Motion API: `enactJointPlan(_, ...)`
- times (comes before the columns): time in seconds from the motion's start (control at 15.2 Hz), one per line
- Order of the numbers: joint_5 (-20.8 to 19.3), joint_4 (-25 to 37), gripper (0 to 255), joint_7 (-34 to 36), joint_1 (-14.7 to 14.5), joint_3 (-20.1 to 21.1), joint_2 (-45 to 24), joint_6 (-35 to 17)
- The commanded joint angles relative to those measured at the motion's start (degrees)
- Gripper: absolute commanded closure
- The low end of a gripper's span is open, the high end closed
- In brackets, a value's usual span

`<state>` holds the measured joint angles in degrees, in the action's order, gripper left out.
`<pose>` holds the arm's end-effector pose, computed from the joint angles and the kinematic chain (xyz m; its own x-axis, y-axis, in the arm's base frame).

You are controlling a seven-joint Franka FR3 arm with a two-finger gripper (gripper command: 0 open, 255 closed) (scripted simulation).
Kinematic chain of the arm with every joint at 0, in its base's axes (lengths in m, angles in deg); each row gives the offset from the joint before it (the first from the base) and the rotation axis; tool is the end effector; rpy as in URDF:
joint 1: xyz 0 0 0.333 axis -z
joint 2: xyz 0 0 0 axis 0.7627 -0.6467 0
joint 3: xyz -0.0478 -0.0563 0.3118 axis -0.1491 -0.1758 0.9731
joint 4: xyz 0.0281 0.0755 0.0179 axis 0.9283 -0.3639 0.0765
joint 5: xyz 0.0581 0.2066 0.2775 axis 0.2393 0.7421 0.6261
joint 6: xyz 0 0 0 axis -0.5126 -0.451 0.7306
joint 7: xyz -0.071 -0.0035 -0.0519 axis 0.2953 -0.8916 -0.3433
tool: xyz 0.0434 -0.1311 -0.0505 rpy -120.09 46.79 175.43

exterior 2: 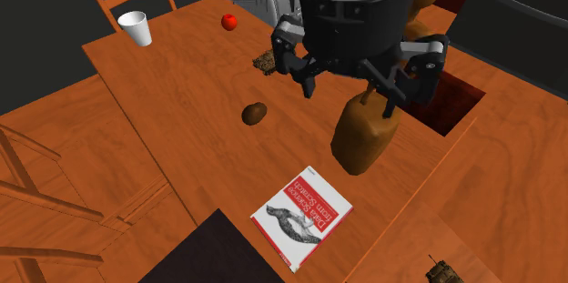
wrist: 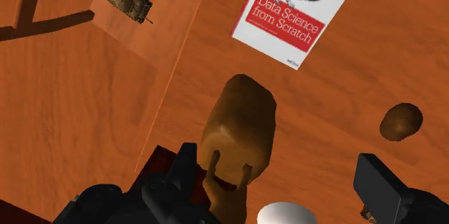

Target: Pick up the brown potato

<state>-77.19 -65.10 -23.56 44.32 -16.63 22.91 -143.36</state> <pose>0.3402 0.0487 0.5870 0.9111 0.3411 0.2314 0.3232 -0.9396 0.1123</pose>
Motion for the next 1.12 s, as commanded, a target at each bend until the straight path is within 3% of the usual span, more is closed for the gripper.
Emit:
enactJointPlan(0.0, -1.5, 1.5, 0, -4.2, -1.3, 0.2, -3.9, -3.0)
enactJointPlan(1.06, -15.6, 9.2, 0, -29.9, -8.6, 5.4, -29.8, -24.6)
